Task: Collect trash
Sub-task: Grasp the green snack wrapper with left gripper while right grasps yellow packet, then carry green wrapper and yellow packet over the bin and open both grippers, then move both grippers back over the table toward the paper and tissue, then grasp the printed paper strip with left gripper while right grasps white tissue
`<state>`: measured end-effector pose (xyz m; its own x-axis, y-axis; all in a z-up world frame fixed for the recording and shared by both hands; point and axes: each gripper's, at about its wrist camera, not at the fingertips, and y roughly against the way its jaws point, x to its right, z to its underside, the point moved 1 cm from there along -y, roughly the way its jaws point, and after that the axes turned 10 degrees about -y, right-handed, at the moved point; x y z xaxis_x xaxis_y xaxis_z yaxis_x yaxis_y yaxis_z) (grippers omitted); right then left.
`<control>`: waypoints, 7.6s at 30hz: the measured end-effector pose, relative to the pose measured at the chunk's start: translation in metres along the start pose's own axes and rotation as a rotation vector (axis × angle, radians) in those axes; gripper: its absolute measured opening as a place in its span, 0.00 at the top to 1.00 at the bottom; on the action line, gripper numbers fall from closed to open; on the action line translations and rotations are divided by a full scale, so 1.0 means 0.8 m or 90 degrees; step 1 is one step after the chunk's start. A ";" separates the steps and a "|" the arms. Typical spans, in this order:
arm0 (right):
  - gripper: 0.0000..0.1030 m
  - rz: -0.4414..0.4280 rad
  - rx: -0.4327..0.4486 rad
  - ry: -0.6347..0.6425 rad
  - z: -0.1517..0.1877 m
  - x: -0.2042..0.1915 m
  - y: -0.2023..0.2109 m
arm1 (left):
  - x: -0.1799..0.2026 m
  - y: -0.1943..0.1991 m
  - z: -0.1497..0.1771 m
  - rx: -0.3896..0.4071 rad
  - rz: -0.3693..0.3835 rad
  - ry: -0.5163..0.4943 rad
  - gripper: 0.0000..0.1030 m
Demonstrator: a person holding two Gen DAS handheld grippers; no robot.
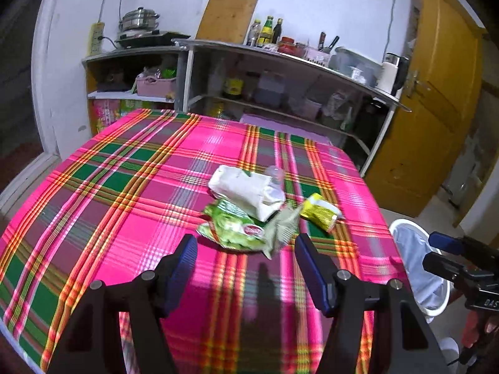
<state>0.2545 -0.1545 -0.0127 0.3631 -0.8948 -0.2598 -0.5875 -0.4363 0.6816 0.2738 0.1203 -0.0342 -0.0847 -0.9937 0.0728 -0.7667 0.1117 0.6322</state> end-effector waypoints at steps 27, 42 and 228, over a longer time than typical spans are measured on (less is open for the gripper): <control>0.64 -0.017 -0.096 -0.006 -0.060 0.002 -0.187 | -0.022 -0.097 -0.013 -0.074 0.021 0.022 0.68; 0.66 -0.021 -0.023 -0.041 -0.018 0.012 -0.064 | 0.008 -0.005 0.001 -0.006 0.003 -0.011 0.74; 0.49 0.018 -0.004 0.029 -0.028 -0.043 -0.058 | 0.011 0.013 0.023 0.001 0.080 -0.031 0.82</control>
<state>0.2853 -0.1009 -0.0204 0.3792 -0.9015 -0.2088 -0.5936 -0.4101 0.6924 0.2534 0.1128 -0.0416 -0.2115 -0.9707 0.1140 -0.7488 0.2359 0.6194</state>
